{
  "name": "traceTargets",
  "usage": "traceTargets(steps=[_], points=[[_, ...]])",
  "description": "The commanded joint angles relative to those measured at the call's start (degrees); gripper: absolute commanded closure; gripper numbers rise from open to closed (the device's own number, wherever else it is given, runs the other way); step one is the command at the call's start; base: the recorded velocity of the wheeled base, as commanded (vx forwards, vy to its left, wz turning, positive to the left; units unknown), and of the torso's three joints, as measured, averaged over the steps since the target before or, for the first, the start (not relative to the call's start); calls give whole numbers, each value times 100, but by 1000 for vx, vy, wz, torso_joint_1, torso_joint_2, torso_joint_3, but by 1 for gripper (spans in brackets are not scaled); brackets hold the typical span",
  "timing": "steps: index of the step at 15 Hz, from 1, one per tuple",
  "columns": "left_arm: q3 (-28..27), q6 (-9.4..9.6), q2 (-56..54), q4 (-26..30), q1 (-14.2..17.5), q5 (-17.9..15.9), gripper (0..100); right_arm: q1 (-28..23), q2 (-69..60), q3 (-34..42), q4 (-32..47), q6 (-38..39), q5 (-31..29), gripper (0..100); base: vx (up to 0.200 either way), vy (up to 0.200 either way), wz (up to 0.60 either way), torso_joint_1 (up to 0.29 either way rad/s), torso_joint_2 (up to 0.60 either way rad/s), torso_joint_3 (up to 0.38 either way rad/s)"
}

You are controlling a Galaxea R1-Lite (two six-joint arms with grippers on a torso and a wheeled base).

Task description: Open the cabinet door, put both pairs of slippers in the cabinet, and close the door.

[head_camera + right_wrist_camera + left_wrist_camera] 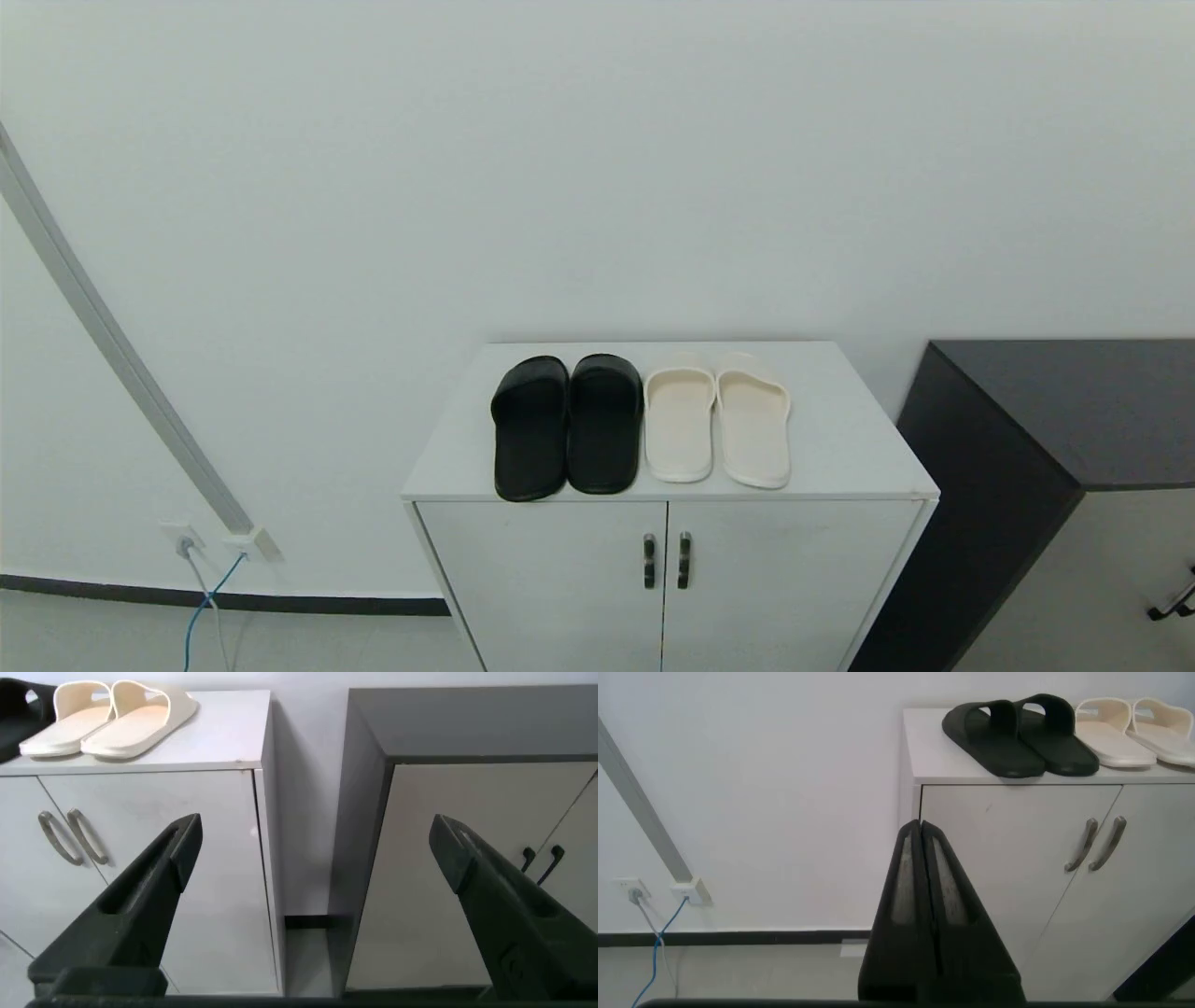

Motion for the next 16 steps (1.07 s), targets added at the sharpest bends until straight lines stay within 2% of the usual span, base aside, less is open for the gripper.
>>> traceTargets(steps=[1, 3, 4, 5, 9, 11, 14, 16], points=[[-4, -1, 7, -1, 2, 1, 100, 8, 6, -7, 9, -12, 0, 0, 0, 0, 0, 0, 0, 0], [-4, -10, 7, -1, 2, 1, 100, 8, 50, -209, -44, 49, -8, 0, 0, 0, 0, 0, 0, 0], [-4, -10, 7, -1, 2, 1, 100, 25, 314, -683, 105, 102, -8, 0, 0, 0, 0, 0, 0, 0], [-4, -10, 7, -1, 2, 1, 100, 25, 622, -727, 132, 102, 53, 0, 0, 0, 0, 0, 0, 0], [-4, -1, 7, -1, 2, -8, 100, 43, 1571, -842, 123, 49, 783, 0, 0, 0, 0, 0, 0, 0], [-4, -1, 7, -1, 2, -8, 100, 43, 2379, -1167, 105, -21, 1266, 0, 0, 0, 0, 0, 0, 0], [-4, -1, 7, -1, 2, -8, 100, 263, 3583, -1483, -431, 40, 1319, 0, 0, 0, 0, 0, 0, 0], [-4, -1, 7, -1, 2, -8, 100, 764, 4480, -1562, -1116, 260, 1231, 0, 0, 0, 0, 0, 0, 0]])
